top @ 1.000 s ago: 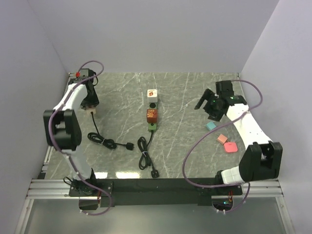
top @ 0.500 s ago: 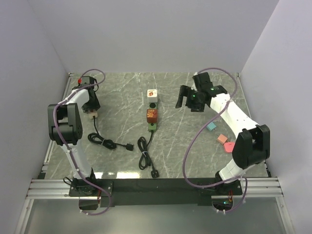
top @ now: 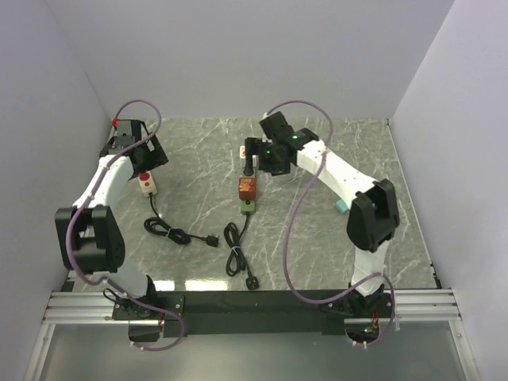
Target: Pull the plug off the socket
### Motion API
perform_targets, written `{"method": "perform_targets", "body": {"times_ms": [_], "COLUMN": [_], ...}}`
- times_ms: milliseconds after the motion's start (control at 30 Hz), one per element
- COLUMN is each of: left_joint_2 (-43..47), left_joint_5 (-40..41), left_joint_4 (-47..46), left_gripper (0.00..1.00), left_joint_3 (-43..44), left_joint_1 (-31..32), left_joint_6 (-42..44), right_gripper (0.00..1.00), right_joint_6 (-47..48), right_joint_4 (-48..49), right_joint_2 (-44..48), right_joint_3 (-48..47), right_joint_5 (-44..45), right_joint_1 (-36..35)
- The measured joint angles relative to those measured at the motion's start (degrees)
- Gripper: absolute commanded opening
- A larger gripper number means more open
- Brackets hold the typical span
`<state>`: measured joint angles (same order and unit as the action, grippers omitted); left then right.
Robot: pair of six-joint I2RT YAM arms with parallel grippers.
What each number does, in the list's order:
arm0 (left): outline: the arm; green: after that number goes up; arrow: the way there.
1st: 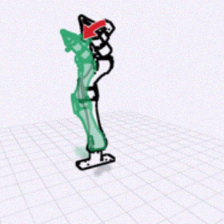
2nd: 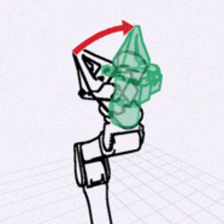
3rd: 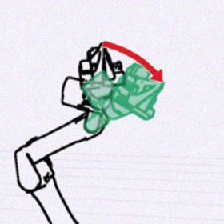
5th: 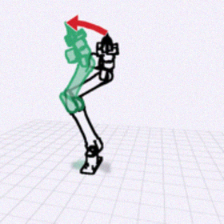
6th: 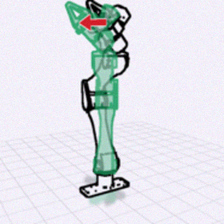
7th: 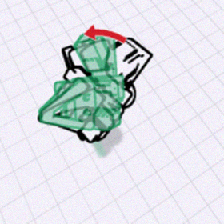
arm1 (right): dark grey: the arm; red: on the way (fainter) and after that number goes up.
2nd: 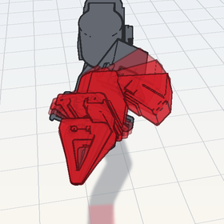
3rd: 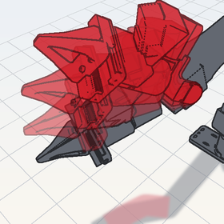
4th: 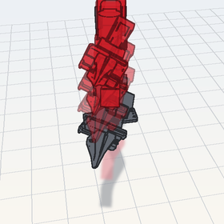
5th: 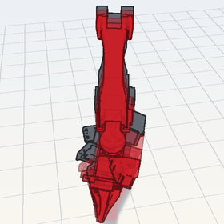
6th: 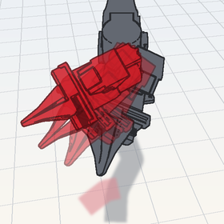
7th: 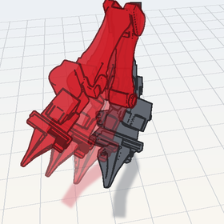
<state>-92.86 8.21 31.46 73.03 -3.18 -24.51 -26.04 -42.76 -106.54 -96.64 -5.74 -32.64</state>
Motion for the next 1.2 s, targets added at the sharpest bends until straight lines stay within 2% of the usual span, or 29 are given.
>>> {"method": "perform_targets", "body": {"times_ms": [133,400,500,600,667,767,800,867,900,1200], "left_joint_2": [5.44,15.08,16.17,15.72,15.19,14.56,14.47,14.32,14.14,9.22], "left_joint_5": [-1.84,-4.59,-5.33,-5.64,-5.81,-6.10,-6.45,-6.88,-7.17,-13.62], "left_joint_4": [0.96,0.50,-0.68,-0.83,-0.90,-1.38,-1.86,-2.56,-3.04,-11.52], "left_gripper": [0.99,0.99,0.99,0.99,0.99,0.99,0.99,0.99,0.99,0.96], "left_joint_3": [-0.15,-4.63,-7.41,-9.46,-10.08,-10.45,-10.60,-10.84,-10.95,-13.77], "left_joint_1": [1.57,12.44,14.10,15.23,16.11,17.62,18.16,18.78,19.10,21.81], "left_joint_6": [-1.77,-5.70,-7.30,-8.83,-9.64,-10.58,-10.86,-11.23,-11.32,-13.00], "right_gripper": [0.98,0.94,0.87,0.76,0.74,0.57,0.41,0.19,0.02,0.00], "right_joint_6": [-1.64,-5.11,-6.62,-8.04,-8.72,-9.38,-9.46,-9.66,-9.51,-3.02], "right_joint_4": [-2.08,-4.07,-5.14,-5.84,-6.51,-6.40,-6.01,-4.66,-3.87,-1.05], "right_joint_2": [-6.05,-13.92,-15.96,-17.27,-17.57,-17.55,-17.05,-16.15,-15.63,-10.84], "right_joint_3": [-5.66,-10.23,-12.24,-13.29,-13.25,-12.22,-11.54,-9.90,-9.01,-2.08], "right_joint_5": [2.36,6.38,7.72,8.68,9.35,10.29,10.43,10.64,10.69,10.58], "right_joint_1": [-2.60,-5.27,-6.10,-6.95,-7.45,-7.76,-7.74,-7.74,-7.76,-7.43]}}
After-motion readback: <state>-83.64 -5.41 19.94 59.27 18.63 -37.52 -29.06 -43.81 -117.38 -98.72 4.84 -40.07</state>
